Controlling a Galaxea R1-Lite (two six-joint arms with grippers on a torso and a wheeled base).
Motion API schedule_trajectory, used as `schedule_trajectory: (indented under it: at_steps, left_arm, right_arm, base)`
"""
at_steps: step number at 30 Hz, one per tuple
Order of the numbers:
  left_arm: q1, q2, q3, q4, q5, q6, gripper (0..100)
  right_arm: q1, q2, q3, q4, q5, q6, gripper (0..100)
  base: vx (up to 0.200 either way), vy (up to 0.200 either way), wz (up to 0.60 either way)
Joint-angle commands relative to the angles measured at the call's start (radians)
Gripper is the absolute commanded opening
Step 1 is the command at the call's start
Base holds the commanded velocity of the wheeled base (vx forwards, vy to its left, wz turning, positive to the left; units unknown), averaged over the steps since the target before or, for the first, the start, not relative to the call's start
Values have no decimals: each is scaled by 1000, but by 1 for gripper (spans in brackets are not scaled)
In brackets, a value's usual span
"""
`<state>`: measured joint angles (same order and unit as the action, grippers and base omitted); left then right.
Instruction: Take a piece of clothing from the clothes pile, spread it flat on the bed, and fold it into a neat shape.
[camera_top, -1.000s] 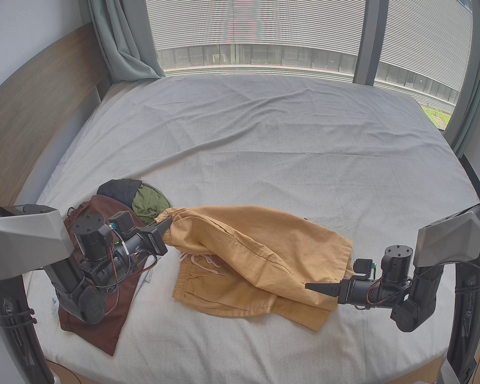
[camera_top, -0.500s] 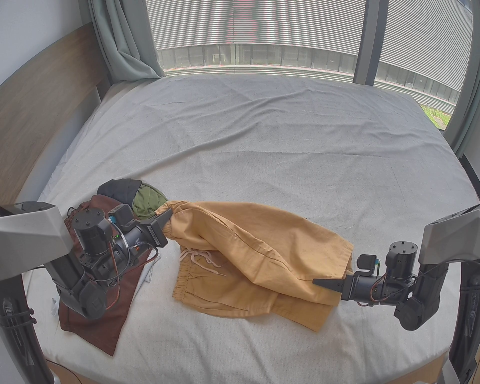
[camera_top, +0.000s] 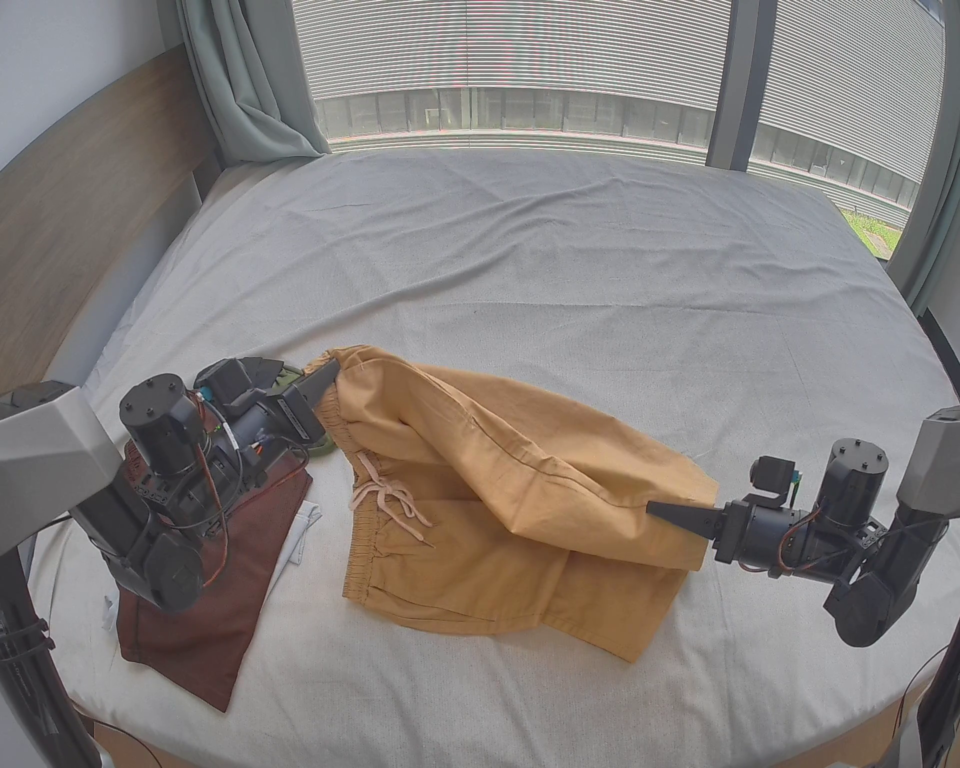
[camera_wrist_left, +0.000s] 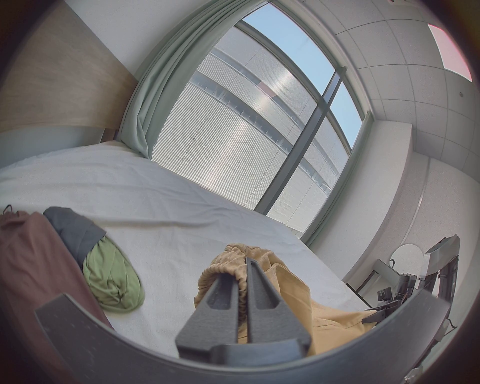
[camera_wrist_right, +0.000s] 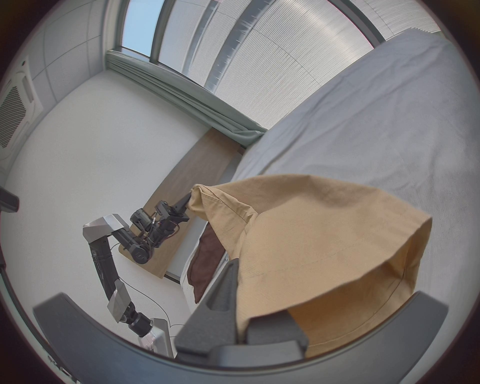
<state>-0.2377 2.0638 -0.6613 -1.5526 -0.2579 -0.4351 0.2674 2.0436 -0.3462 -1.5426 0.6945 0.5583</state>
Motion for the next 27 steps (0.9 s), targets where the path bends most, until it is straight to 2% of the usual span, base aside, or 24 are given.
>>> schedule_trajectory:
  at_steps: [1, 17, 20, 27]
  left_arm:
    - [35, -53, -11, -3, -32, -5, 0]
    - [83, -139, 97, -3, -196, 4, 0]
    - [112, -156, 127, -3, -282, 15, 0]
    - [116, -162, 138, -3, -296, 16, 0]
  right_arm:
    - [4, -108, -1, -1, 0, 2, 0]
    - [-37, -129, -40, -1, -1, 6, 0]
    - [-48, -131, -51, -1, -1, 14, 0]
    - [-63, -135, -57, -2, -1, 17, 0]
  base:
    - [0, 0, 0]
    - [0, 0, 0]
    - [0, 0, 0]
    - [0, 0, 0]
